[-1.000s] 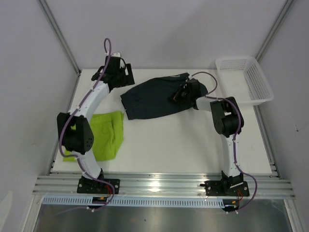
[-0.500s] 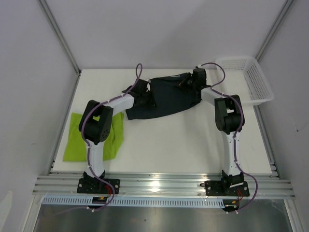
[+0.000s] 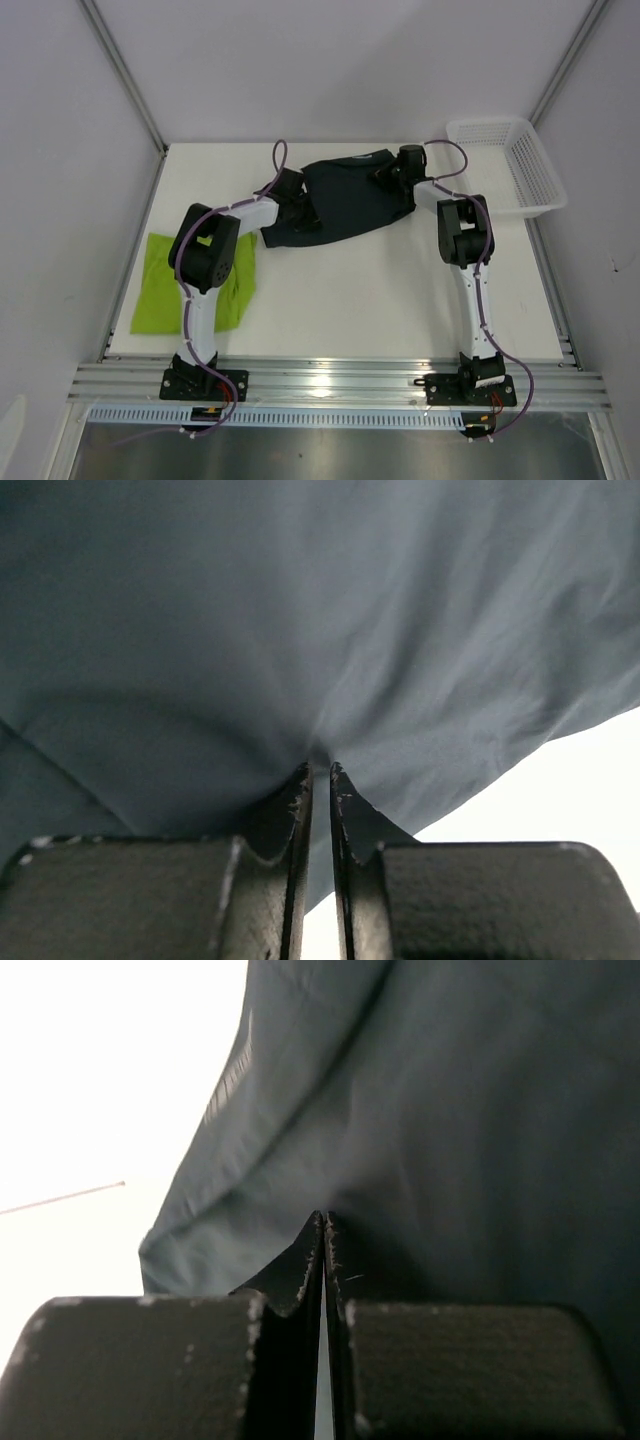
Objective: Fold and stack the shorts
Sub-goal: Fold the shorts
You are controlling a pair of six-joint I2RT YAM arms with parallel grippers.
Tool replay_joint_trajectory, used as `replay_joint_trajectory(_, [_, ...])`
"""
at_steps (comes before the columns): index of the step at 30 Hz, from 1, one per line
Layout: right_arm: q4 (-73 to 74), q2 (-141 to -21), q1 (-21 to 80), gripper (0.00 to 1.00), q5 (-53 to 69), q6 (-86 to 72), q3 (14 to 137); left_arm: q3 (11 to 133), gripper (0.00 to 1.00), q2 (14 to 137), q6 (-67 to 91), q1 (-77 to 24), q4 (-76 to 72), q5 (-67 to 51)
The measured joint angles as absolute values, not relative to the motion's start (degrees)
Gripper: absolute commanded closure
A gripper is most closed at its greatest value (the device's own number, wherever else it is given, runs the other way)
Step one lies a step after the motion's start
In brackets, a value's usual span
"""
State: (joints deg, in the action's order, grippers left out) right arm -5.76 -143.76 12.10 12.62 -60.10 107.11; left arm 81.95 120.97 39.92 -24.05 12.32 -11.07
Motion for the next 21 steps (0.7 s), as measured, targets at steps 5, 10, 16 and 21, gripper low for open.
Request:
replay_joint_trajectory(5, [-5.7,-146.8,12.7,1.0,9.3,-62.0,111.3,81.1,0.84,120.7,42.7,-24.6,12.6,-9.4])
replay_joint_trajectory(10, [-5.8,-147.8,13.3,1.0,5.5,-63.4,113.2,80.1,0.83,119.9,43.7,-26.2,13.1,-9.1])
replay_joint_trajectory(16, [-5.9,-151.5,13.9,1.0,2.6,-65.7,118.6,73.1,0.82,115.2,44.0,-28.8,12.6,-9.2])
replay_joint_trajectory(21, [-6.3,-154.7,14.4,1.0,0.6,-67.5,123.2,68.1,0.82,111.2,43.9,-29.9,12.8,-9.3])
